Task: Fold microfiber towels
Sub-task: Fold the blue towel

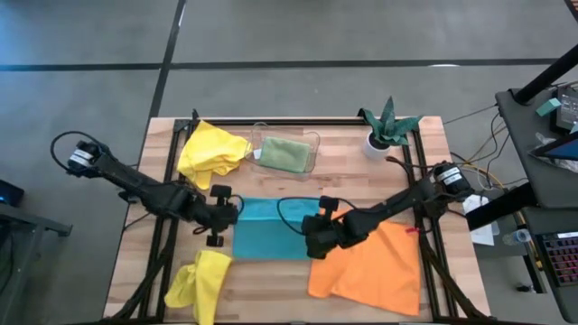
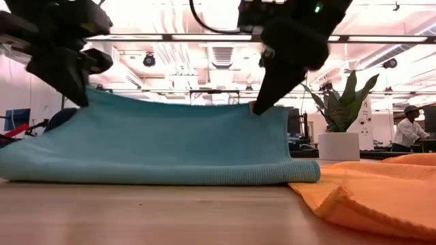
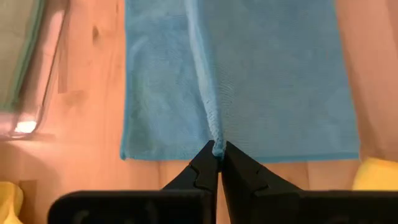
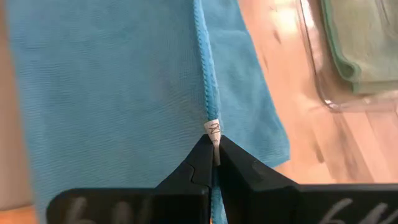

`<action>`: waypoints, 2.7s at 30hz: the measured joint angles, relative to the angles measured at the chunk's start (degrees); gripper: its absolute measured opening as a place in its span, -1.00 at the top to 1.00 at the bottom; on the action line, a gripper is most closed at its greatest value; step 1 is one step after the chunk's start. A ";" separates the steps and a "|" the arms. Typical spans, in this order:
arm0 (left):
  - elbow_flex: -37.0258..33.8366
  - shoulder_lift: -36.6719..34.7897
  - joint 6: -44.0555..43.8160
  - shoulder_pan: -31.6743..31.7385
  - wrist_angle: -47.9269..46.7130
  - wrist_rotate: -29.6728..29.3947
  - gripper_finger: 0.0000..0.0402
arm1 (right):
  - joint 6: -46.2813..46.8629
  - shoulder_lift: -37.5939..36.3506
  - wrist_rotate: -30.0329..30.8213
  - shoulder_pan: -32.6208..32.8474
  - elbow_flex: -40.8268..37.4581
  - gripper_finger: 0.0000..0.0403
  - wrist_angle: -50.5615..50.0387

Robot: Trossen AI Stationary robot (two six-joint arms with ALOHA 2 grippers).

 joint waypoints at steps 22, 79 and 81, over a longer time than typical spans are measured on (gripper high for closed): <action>-8.98 0.92 7.84 13.97 9.17 6.85 1.00 | -5.38 -2.21 -7.24 -9.78 -18.28 0.96 26.89; -7.75 -2.41 5.80 -2.87 53.69 -13.61 0.34 | 7.30 -16.87 7.41 14.40 -25.31 0.23 31.04; -7.54 -0.07 5.87 -4.66 55.61 -12.18 0.34 | 9.35 -14.86 9.30 19.07 -25.37 0.24 33.47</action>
